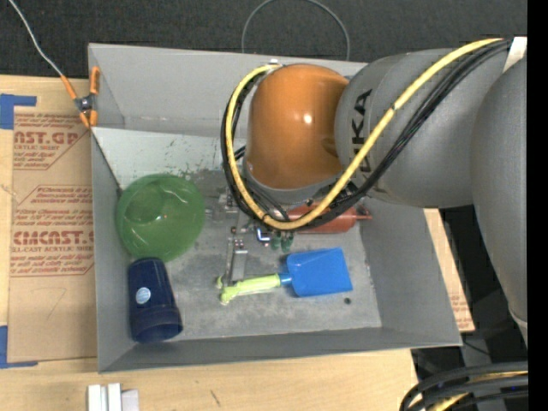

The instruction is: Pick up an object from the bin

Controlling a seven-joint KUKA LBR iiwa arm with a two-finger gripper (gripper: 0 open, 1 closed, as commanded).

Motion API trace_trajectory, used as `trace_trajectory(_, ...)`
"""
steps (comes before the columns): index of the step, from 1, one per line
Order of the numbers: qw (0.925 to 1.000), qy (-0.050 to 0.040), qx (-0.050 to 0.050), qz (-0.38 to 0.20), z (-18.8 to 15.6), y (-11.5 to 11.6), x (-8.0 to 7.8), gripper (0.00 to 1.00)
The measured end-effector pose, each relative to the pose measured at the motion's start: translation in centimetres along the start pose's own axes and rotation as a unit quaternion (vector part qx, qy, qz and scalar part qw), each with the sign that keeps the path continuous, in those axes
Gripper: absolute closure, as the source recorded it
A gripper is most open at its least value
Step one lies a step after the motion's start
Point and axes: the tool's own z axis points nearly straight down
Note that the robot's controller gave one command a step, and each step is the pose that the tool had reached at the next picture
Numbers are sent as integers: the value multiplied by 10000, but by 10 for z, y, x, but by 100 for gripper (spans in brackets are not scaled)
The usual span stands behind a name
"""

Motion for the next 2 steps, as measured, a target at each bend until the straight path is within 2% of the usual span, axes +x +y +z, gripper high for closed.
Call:
trace_trajectory(1,10000,0,0,0,0,0,0,0)
trace_trajectory(2,9963,-13,1,-862,53,-24,16,0)
